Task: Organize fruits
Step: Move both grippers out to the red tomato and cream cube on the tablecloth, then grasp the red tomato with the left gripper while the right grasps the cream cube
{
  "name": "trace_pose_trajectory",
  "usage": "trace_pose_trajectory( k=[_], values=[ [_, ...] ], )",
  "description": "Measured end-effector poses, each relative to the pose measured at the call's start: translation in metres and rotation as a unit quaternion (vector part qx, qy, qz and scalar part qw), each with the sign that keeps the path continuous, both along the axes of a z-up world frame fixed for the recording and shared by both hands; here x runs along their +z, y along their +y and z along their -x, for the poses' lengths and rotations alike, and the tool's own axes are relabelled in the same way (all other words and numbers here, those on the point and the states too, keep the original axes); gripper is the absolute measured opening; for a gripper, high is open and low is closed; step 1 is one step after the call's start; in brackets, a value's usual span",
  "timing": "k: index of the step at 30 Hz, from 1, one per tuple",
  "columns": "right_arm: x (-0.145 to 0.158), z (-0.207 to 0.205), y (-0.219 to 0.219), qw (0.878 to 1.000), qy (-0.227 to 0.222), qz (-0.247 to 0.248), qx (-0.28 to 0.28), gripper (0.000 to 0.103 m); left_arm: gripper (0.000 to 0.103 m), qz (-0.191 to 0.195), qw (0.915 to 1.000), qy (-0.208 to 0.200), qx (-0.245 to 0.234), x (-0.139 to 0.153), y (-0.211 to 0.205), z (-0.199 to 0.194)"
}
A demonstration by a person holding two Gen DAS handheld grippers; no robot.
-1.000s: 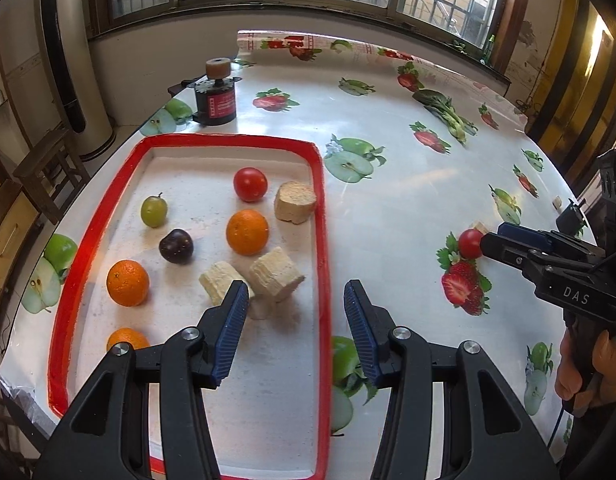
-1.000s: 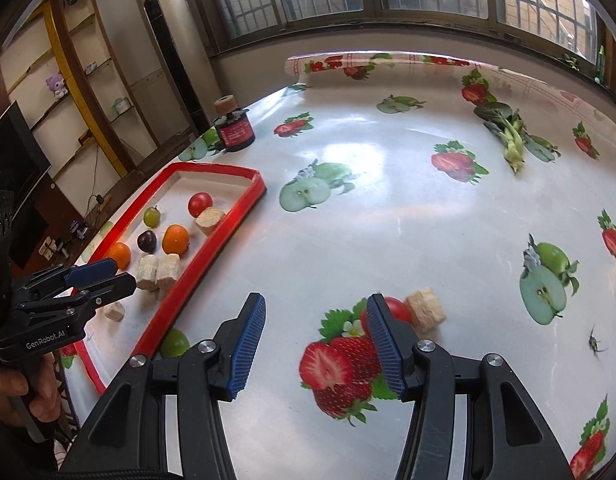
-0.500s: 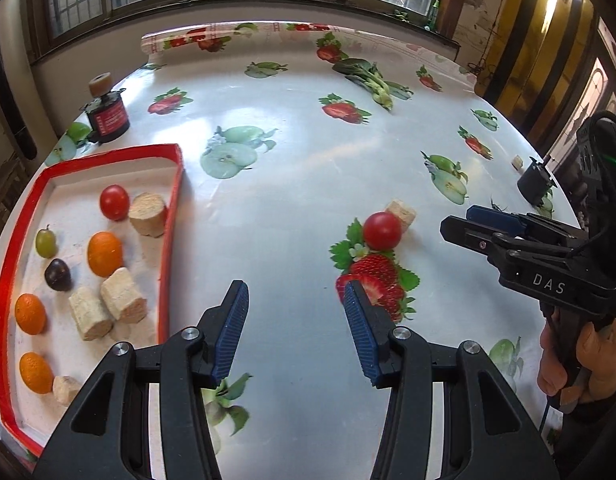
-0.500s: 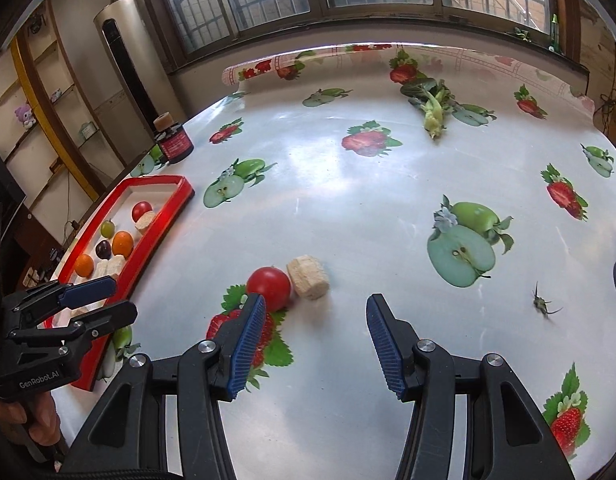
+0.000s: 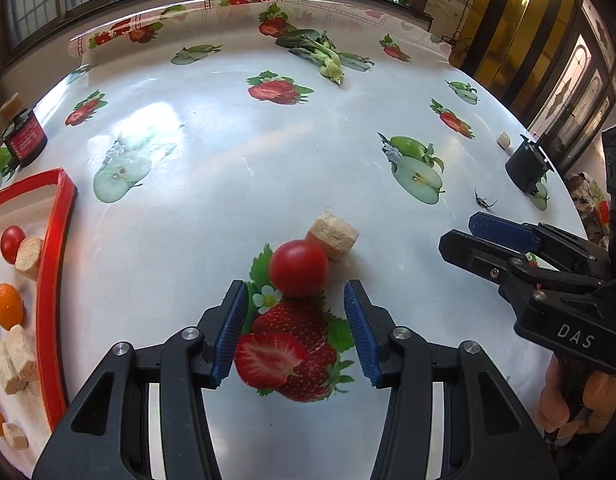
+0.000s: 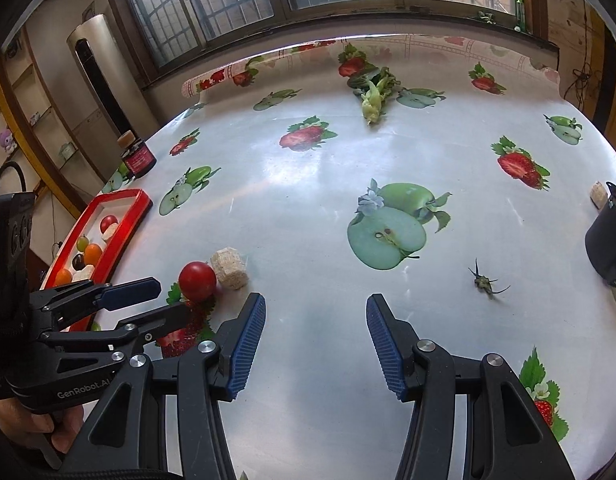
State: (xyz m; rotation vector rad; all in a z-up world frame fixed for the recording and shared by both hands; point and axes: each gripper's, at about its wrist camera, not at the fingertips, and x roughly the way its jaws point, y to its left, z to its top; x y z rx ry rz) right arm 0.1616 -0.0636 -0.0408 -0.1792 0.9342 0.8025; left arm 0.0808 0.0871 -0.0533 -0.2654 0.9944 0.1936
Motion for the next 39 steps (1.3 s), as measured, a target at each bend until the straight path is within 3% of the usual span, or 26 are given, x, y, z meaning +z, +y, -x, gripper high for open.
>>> trace_pose_trajectory(
  k=[1, 2, 14, 17, 19, 20, 33, 39],
  values=[
    [0.0, 0.0, 0.0, 1.0, 0.0, 0.0, 0.0, 0.055, 0.033, -0.002, 1.0, 0.001, -0.001, -0.002, 0.0, -0.002],
    [-0.001, 0.0, 0.001, 1.0, 0.0, 0.001, 0.001, 0.055, 0.026, 0.002, 1.0, 0.002, -0.005, -0.004, 0.002, -0.001],
    [-0.017, 0.013, 0.067, 0.997, 0.006, 0.019, 0.07, 0.053, 0.026, 0.003, 0.9996, -0.014, 0.026, 0.007, 0.035, 0.029],
    [-0.024, 0.012, 0.085, 0.996, 0.012, 0.026, 0.081, 0.046, 0.026, 0.005, 0.9994, -0.018, 0.03, 0.01, 0.039, 0.035],
    [-0.025, 0.014, 0.092, 0.996, 0.004, 0.031, 0.084, 0.031, 0.026, 0.005, 0.9993, -0.019, 0.032, 0.012, 0.04, 0.039],
    [-0.025, 0.015, 0.094, 0.996, 0.004, 0.034, 0.085, 0.029, 0.026, 0.004, 0.9993, -0.02, 0.033, 0.013, 0.04, 0.041],
    [0.001, 0.05, 0.088, 0.994, -0.014, 0.014, 0.105, 0.028, 0.026, -0.001, 0.9978, -0.032, 0.058, 0.026, 0.045, 0.086],
    [0.008, 0.071, 0.096, 0.992, -0.019, 0.007, 0.122, 0.027, 0.018, -0.004, 0.9962, -0.04, 0.077, 0.034, 0.053, 0.113]
  ],
)
